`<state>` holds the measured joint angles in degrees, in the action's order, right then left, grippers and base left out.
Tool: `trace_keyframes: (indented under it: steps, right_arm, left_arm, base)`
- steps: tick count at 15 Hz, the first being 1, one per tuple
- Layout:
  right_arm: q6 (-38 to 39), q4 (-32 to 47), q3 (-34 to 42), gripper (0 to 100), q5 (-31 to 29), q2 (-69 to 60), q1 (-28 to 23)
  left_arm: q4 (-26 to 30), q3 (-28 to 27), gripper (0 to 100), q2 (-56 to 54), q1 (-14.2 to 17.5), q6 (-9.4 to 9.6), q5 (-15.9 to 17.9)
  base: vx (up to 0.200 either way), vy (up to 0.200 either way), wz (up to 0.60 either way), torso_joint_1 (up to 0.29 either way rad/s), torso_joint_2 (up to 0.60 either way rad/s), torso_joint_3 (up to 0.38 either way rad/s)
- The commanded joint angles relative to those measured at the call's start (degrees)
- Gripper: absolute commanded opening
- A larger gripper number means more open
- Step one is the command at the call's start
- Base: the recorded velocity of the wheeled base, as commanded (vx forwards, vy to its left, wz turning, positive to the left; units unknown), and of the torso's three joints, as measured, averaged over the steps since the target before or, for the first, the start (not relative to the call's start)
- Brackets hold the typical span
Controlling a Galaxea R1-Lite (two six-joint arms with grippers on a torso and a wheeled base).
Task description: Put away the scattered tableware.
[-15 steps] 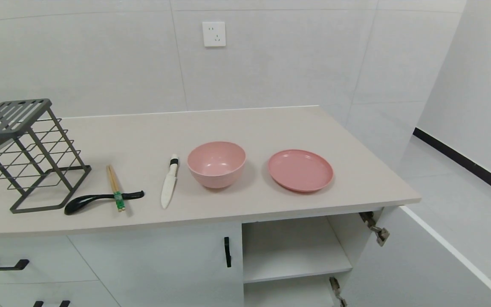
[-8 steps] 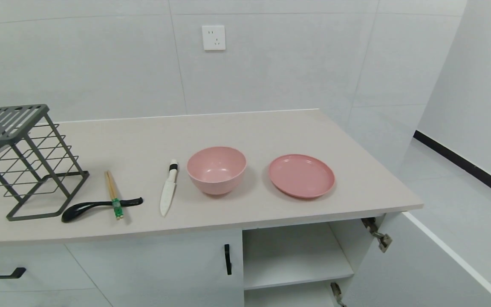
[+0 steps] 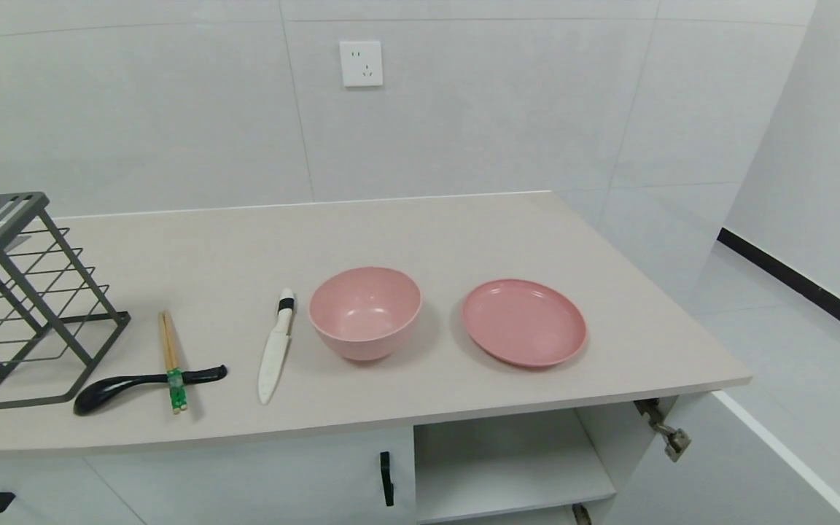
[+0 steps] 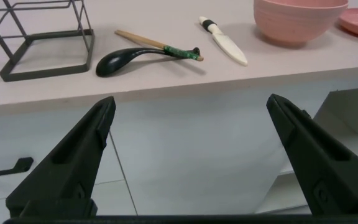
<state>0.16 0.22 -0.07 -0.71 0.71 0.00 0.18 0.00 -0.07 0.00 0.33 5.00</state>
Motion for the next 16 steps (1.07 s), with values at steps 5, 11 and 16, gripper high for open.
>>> trace_keyframes:
  steps: [5, 11, 16]
  right_arm:
    - [0.0, 0.0, 0.0, 100, 0.0, 0.1, 0.0]
    - [0.0, 0.0, 0.0, 100, 0.0, 0.1, 0.0]
    - [-0.1, 0.0, 0.0, 100, -0.1, 0.1, 0.0]
  left_arm:
    - [0.0, 0.0, 100, 0.1, 0.0, 0.02, -0.2]
    - [0.0, 0.0, 100, 0.1, 0.0, 0.02, -0.6]
    - [0.0, 0.0, 100, 0.1, 0.0, 0.02, -0.6]
  base:
    - [0.000, 0.000, 0.00, 0.000, 0.00, 0.000]
    - [0.100, 0.000, 0.00, 0.009, 0.00, -0.002]
    - [0.000, 0.000, 0.00, 0.048, -0.11, -0.057]
